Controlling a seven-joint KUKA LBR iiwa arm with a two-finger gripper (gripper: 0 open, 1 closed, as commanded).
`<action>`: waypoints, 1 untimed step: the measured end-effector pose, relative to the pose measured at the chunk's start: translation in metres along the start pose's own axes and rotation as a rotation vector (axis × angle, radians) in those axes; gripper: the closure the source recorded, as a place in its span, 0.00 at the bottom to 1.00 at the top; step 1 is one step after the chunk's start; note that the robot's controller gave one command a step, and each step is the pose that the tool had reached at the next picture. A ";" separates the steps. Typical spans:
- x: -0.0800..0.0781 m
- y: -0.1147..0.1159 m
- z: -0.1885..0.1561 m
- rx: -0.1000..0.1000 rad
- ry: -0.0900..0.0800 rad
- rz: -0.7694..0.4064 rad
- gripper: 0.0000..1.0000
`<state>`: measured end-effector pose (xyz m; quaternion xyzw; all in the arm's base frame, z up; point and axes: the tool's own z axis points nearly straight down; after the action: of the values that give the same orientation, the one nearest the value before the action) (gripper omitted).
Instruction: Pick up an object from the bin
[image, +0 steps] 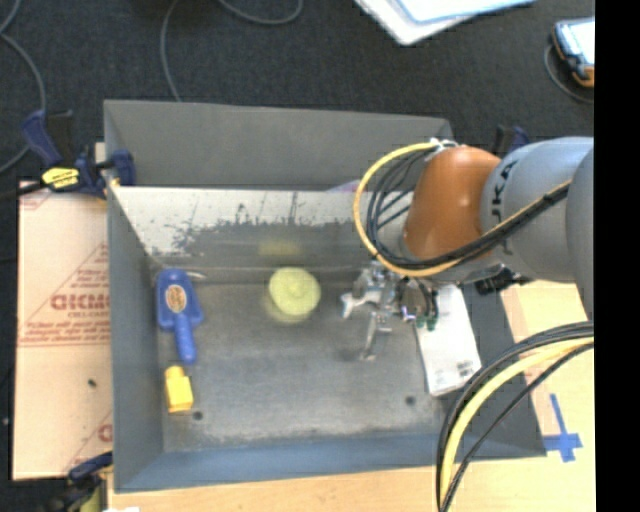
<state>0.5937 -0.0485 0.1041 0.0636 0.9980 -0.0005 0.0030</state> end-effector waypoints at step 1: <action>-0.046 -0.007 -0.002 0.002 0.000 -0.061 0.00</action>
Offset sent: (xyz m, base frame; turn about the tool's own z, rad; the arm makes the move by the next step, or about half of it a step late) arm 0.0409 -0.0065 -0.0111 0.0761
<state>0.6384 -0.0612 0.1067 0.0332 0.9994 -0.0016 0.0030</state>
